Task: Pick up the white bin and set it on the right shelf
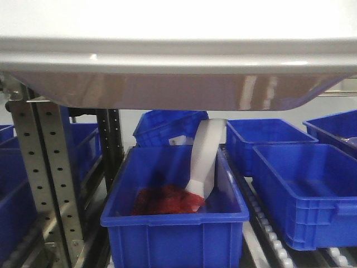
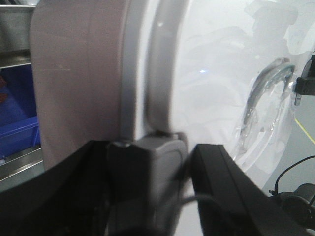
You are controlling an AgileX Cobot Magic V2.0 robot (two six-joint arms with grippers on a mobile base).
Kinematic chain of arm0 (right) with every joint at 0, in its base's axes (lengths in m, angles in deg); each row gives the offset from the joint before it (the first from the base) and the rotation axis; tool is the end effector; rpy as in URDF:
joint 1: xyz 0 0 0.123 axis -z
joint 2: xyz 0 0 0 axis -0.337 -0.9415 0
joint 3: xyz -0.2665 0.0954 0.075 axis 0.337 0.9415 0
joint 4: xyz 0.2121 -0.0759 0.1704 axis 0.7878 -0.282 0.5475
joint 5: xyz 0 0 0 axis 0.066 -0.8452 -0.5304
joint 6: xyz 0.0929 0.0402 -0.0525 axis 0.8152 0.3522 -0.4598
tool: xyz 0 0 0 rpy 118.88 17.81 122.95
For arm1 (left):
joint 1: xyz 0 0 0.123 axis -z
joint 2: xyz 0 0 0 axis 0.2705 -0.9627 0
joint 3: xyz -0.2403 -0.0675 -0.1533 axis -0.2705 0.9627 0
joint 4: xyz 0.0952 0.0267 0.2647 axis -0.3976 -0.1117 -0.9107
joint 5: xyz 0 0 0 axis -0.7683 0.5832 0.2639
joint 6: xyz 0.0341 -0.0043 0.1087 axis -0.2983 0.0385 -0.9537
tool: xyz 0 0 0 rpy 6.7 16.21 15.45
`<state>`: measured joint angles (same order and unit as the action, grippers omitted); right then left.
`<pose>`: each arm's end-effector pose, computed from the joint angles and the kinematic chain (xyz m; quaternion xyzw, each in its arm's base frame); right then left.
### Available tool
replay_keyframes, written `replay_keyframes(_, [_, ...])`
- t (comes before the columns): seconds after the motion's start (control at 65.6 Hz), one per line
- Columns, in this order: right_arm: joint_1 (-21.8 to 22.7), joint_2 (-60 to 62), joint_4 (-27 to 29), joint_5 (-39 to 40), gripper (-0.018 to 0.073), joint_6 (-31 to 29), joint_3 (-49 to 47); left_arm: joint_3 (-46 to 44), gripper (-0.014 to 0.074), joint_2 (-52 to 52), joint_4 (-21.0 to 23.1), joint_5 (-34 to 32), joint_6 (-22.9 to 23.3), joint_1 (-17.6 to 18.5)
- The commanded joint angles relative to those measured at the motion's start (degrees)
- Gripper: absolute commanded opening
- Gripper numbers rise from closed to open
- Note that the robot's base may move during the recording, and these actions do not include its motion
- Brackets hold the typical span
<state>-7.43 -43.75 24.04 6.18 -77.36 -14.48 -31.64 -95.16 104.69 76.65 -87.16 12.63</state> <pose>0.1909 0.0545 0.3676 -0.1434 0.8196 0.3623 0.4201 0.2033 -0.0837 0.3725 0.2178 0.7989 -0.3950 0.3978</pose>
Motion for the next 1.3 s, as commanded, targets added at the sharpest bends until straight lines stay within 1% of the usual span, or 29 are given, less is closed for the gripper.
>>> replay_keyframes(0.0, [-0.52, 0.86, 9.12, -6.55, 0.034, -0.68, -1.67, -1.84, 0.0208, 1.13, 8.98, 3.81, -0.8, 1.09])
replay_keyframes(1.28, [-0.52, 0.86, 9.12, -6.55, 0.034, -0.68, -1.67, -1.84, 0.0208, 1.13, 8.98, 3.81, -0.8, 1.09])
